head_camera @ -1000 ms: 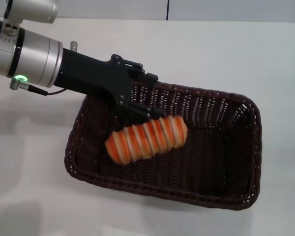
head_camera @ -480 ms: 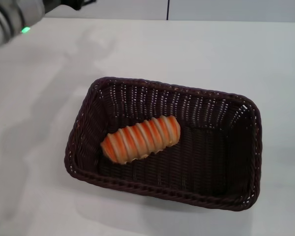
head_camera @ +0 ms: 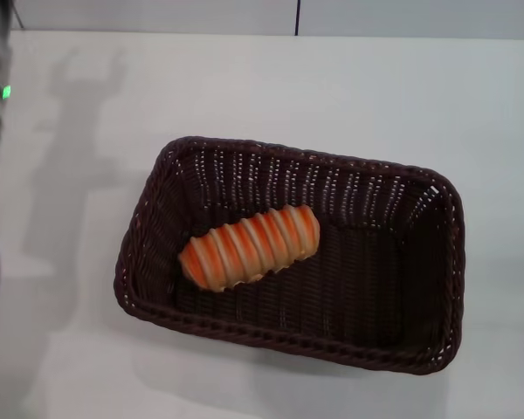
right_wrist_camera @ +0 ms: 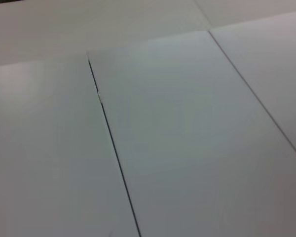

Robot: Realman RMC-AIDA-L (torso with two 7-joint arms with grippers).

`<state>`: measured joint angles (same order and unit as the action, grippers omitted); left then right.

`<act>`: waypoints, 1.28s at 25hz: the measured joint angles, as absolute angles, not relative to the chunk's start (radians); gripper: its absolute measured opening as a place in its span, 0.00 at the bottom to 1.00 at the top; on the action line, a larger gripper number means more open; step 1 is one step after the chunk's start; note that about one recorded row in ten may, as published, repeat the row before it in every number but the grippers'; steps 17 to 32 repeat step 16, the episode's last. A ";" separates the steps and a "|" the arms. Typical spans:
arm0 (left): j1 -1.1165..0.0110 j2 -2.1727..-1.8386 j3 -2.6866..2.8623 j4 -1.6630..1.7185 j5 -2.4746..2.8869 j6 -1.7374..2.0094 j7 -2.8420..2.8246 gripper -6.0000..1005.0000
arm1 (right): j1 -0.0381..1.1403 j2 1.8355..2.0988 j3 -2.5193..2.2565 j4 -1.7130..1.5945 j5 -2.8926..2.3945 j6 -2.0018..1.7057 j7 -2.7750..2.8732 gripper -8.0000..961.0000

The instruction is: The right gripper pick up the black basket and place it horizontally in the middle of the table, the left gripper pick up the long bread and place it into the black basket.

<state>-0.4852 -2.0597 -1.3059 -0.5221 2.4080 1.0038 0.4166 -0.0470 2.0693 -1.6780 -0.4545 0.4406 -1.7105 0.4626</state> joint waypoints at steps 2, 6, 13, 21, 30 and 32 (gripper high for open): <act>-0.520 -2.059 -1.366 -0.396 2.462 1.042 0.197 0.82 | -0.045 2.069 -1.677 -0.452 0.436 -1.711 0.463 0.88; -0.542 -2.060 -1.402 -0.306 2.491 1.058 0.042 0.82 | -0.040 2.070 -1.674 -0.441 0.433 -1.712 0.451 0.88; -0.513 -2.066 -1.403 -0.301 2.487 1.071 0.083 0.82 | -0.002 2.075 -1.633 -0.348 0.434 -1.776 0.389 0.88; -0.495 -2.068 -1.402 -0.301 2.485 1.067 0.096 0.82 | 0.012 2.078 -1.620 -0.305 0.439 -1.819 0.361 0.88; -0.495 -2.068 -1.402 -0.301 2.485 1.067 0.096 0.82 | 0.012 2.078 -1.620 -0.305 0.439 -1.819 0.361 0.88; -0.495 -2.068 -1.402 -0.301 2.485 1.067 0.096 0.82 | 0.012 2.078 -1.620 -0.305 0.439 -1.819 0.361 0.88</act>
